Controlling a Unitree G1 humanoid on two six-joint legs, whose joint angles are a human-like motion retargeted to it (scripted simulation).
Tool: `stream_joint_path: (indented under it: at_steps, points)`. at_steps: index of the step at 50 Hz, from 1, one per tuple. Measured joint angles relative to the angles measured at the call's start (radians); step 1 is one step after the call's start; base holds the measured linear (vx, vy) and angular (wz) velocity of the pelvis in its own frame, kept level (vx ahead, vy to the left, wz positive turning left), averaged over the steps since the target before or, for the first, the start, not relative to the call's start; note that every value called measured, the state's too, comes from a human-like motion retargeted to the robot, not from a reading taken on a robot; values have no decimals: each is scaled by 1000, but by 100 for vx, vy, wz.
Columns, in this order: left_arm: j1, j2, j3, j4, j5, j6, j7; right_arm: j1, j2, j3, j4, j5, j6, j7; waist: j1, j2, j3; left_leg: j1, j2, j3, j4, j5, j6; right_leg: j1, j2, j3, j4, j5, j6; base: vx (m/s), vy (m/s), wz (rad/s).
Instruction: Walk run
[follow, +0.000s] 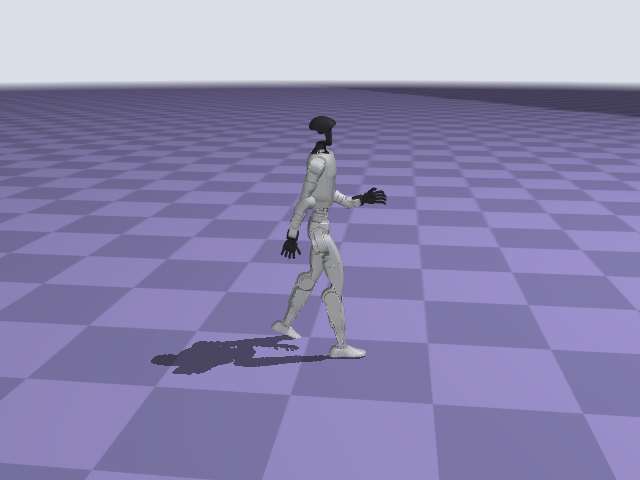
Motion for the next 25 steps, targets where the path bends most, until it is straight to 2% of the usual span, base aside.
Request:
stream_joint_path:
  at_steps: [3,5,6,7,10,13,17,25]
  points:
    - [24,-19,12,-8,-9,6,7,-54,-27,-11,0,-4,-3,-15,-19,-27,-11,-69,6,-6,197,200,-4,53,-42,-92,8,-51,-25,46,-37,22]
    - [31,-26,20,-20,-9,9,9,-99,-45,-10,0,7,-13,-34,-20,-48,-17,-141,14,-2,368,289,27,87,-42,-44,11,-87,-43,51,-46,16]
    - [26,-28,24,-22,-5,11,11,-129,-54,-8,0,17,-13,-36,-22,-54,-14,-185,22,-11,454,305,59,103,-46,-74,12,-98,-45,51,-51,23]
    - [21,-30,28,-23,1,13,14,-159,-63,-4,-1,27,-11,-37,-22,-60,-12,-226,29,-17,528,299,85,119,-47,-98,12,-108,-48,40,-41,19]
    - [18,-39,44,-22,15,16,26,-253,-86,16,-21,42,12,-28,-8,-80,-5,-310,48,11,637,179,134,168,-36,-105,10,-133,-57,38,-36,-25]
    - [37,-55,63,-24,11,15,24,-342,-97,17,-70,18,12,-28,34,-97,-4,-382,14,51,614,92,174,202,-25,-89,16,-146,-66,36,-25,-89]
    - [67,-66,77,-30,11,12,13,-436,-82,18,-178,6,-34,-13,77,-103,-1,-464,-25,82,473,-12,209,242,2,-64,25,-171,-81,40,-23,-71]
    - [104,-65,113,-42,43,10,15,-551,-14,38,-408,60,-137,17,149,-94,29,-543,-95,87,16,-81,264,340,85,-37,31,-231,-132,45,-21,-56]
